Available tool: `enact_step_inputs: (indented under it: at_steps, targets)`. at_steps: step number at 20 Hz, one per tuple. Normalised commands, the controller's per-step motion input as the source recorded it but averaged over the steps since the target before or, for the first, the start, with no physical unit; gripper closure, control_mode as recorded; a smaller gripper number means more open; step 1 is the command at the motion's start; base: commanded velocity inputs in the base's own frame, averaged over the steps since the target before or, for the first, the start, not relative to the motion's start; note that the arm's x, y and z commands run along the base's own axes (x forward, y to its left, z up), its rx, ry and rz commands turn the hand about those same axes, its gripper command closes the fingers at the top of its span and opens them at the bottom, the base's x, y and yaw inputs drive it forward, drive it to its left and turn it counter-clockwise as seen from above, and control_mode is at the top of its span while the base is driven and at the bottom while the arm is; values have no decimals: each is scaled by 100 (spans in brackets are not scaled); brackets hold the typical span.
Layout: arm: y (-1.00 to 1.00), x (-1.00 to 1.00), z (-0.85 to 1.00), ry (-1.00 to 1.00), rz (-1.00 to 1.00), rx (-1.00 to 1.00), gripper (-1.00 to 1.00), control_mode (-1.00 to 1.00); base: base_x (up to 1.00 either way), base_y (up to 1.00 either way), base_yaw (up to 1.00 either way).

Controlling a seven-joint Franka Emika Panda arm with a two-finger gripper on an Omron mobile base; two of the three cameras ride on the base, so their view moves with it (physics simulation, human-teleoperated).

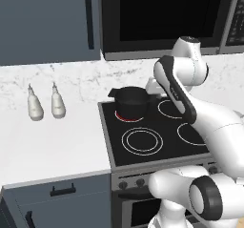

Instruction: Put the squash and garlic in the pot. Retrieve the spatula and lightly stir the vegetables in the pot.

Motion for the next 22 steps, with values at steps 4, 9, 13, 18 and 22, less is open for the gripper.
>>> enact_step_inputs:
  at_steps: [4,9,13,18,22]
  targets:
    - [0,0,0,0,0,0,-100,100,0,-3,0]
    - [0,0,0,0,0,0,-100,100,0,-49,0]
    - [0,0,0,0,0,0,-100,100,0,-64,0]
    - [0,0,0,0,0,0,-100,100,0,-58,0]
    - [0,0,0,0,0,0,-100,100,8,-47,0]
